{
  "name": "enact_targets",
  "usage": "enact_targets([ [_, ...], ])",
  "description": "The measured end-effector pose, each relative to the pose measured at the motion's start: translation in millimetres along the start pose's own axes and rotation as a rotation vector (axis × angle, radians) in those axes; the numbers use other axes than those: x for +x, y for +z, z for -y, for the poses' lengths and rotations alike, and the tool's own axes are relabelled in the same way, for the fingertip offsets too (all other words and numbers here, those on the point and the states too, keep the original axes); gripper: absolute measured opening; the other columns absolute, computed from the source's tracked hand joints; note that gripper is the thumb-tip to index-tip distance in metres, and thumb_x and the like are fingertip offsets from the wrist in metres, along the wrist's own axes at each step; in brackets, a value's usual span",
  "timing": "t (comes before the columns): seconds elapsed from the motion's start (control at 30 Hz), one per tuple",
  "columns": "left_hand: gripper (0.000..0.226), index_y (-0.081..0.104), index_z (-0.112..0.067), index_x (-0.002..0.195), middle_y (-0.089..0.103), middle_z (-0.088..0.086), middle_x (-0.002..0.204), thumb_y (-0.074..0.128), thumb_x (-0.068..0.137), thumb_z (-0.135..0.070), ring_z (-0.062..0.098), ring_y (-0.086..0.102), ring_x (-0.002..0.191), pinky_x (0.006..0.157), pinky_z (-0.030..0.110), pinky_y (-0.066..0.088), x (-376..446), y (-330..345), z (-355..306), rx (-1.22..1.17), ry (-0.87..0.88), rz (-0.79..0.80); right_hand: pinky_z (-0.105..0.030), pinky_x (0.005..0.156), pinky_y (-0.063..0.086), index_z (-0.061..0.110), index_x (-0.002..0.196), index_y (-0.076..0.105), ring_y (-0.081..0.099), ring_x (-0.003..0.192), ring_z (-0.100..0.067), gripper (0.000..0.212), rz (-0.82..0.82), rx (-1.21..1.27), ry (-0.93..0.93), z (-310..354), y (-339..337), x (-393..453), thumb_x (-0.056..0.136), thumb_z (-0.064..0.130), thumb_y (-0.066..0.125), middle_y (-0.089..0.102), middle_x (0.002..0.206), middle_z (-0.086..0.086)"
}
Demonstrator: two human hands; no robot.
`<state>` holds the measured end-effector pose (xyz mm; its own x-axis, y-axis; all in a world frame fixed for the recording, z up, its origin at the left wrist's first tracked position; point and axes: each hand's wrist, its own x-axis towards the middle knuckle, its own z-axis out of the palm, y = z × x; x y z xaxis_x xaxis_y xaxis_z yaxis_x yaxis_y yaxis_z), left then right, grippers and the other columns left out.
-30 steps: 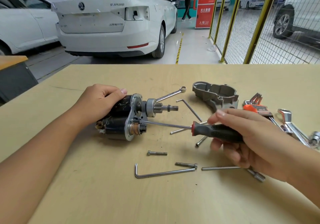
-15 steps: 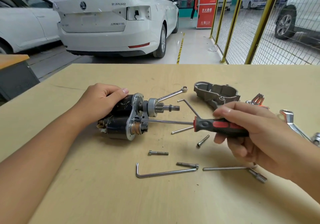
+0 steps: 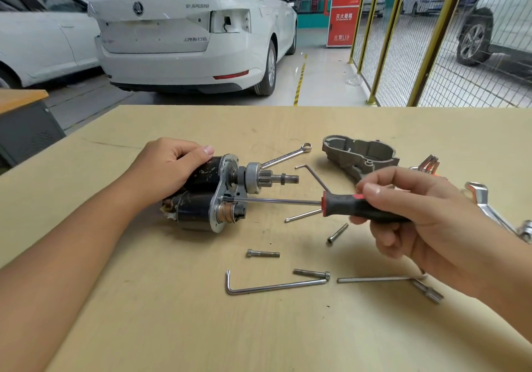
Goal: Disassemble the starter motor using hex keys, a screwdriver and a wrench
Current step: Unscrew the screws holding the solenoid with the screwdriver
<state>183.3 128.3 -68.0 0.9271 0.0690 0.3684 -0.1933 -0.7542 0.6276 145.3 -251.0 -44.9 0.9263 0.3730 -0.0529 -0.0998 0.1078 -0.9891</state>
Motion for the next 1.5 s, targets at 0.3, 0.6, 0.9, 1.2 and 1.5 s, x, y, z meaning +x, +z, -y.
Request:
enact_targets([
  [0.3,0.052,0.077,-0.027,0.083,0.061,-0.009,0.062,0.051,0.088,-0.072,0.005,0.052,0.063,0.071,0.031,0.043,0.1,0.4,-1.4,0.009,0.0,0.003,-0.03,0.04,0.047,0.012,0.093,0.072,0.056,0.047,-0.027,0.038,-0.004,-0.053,0.116,1.4,0.6,-1.4,0.069,0.042,0.077,0.069,0.082,-0.029],
  [0.6,0.062,0.077,-0.017,0.084,0.066,0.005,0.07,0.051,0.087,-0.073,0.009,0.054,0.068,0.073,0.033,0.044,0.4,-0.3,-0.4,0.008,0.0,0.01,-0.033,0.05,0.054,0.011,0.094,0.074,0.057,0.055,-0.025,0.034,0.038,0.046,0.007,1.4,-2.7,-1.3,0.061,0.012,0.084,0.064,0.079,-0.018],
  [0.9,0.068,0.074,-0.011,0.083,0.066,0.016,0.078,0.05,0.087,-0.075,0.015,0.055,0.071,0.074,0.035,0.044,-0.2,-1.6,-0.8,0.011,-0.002,0.026,-0.032,0.045,0.046,0.014,0.093,0.074,0.048,0.052,-0.023,0.034,0.026,0.0,-0.016,2.9,-3.4,-1.6,0.06,0.015,0.084,0.06,0.078,-0.017],
  [1.2,0.063,0.075,-0.014,0.082,0.065,0.012,0.073,0.051,0.088,-0.072,0.013,0.054,0.068,0.072,0.034,0.042,-2.4,-2.0,-6.2,-0.006,-0.012,0.028,-0.024,0.036,0.04,0.013,0.09,0.073,0.048,0.039,-0.023,0.037,0.013,-0.064,0.105,5.7,0.6,-3.0,0.067,0.041,0.076,0.069,0.08,-0.029],
  [1.5,0.047,0.077,-0.021,0.08,0.067,0.001,0.069,0.056,0.097,-0.059,0.009,0.055,0.066,0.073,0.033,0.044,-3.6,-1.7,-6.7,0.013,0.005,0.022,-0.027,0.04,0.043,0.016,0.091,0.074,0.05,0.046,-0.022,0.031,0.038,-0.05,0.065,3.2,2.0,-3.4,0.066,0.032,0.082,0.07,0.08,-0.017],
])
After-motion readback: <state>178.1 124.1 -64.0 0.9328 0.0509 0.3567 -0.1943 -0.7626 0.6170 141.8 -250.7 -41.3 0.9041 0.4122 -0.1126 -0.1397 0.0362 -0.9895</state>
